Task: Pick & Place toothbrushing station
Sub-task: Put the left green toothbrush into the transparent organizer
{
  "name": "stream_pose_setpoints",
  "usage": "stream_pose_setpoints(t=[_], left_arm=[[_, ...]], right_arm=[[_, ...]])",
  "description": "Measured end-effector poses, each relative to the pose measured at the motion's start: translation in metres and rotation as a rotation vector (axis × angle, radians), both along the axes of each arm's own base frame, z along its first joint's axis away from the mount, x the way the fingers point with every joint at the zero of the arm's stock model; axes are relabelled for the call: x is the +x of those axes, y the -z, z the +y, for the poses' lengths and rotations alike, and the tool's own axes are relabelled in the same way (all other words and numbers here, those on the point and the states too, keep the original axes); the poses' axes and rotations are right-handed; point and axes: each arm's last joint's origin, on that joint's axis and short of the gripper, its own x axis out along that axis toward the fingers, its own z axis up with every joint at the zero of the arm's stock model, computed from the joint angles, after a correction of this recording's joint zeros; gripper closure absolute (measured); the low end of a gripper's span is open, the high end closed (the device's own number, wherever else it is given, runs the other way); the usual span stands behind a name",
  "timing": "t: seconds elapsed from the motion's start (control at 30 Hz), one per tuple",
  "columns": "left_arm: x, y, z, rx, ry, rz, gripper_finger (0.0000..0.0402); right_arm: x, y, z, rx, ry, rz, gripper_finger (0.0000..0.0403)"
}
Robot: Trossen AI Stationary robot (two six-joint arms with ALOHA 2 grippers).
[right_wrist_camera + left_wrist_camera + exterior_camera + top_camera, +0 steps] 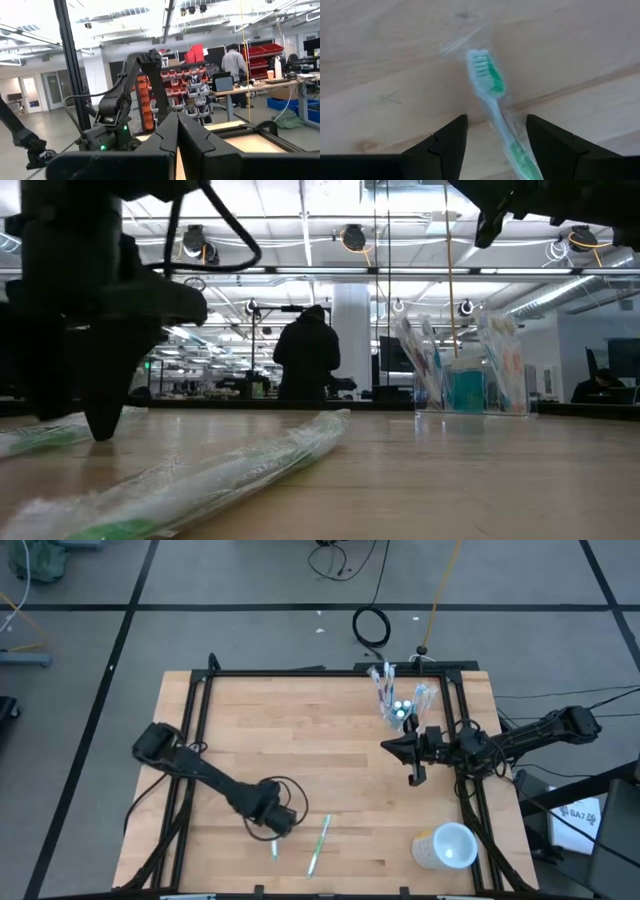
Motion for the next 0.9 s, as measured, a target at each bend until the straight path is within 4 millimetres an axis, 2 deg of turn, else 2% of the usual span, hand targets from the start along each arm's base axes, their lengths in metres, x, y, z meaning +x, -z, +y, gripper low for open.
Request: stream_pose_setpoints(t=[0.1,0.2,0.37,0.57,0.67,0.77,0.9], left_arm=[[0.006,0.006,0.004,-0.031,0.068,0.017,0.0194],[0.008,0.008,0.007,-0.050,0.101,0.030,0.0217],[0.008,0.004,0.010,-0.043,0.150,0.020,0.0286],[0.012,-0.006,0.013,0.036,0.235,-0.079,0.0366],[0.016,-0.029,0.016,0.123,0.300,-0.239,0.0394],[0.022,-0.058,0.017,0.229,0.384,-0.441,0.0385],[0.029,-0.104,0.021,0.437,0.544,-0.723,0.0376]], right_arm=[[0.001,0.003,0.000,-0.007,0.000,0.030,0.0399],[0.001,0.005,0.000,-0.055,0.012,0.058,0.0399],[0.003,0.007,0.000,-0.110,0.025,0.068,0.0385],[0.006,0.008,0.002,-0.118,-0.005,0.063,0.0329],[0.009,0.006,0.007,-0.147,-0.139,-0.009,0.0302],[0.015,0.007,0.010,-0.167,-0.218,-0.063,0.0284],[0.030,0.012,0.011,-0.145,-0.217,-0.035,0.0273]])
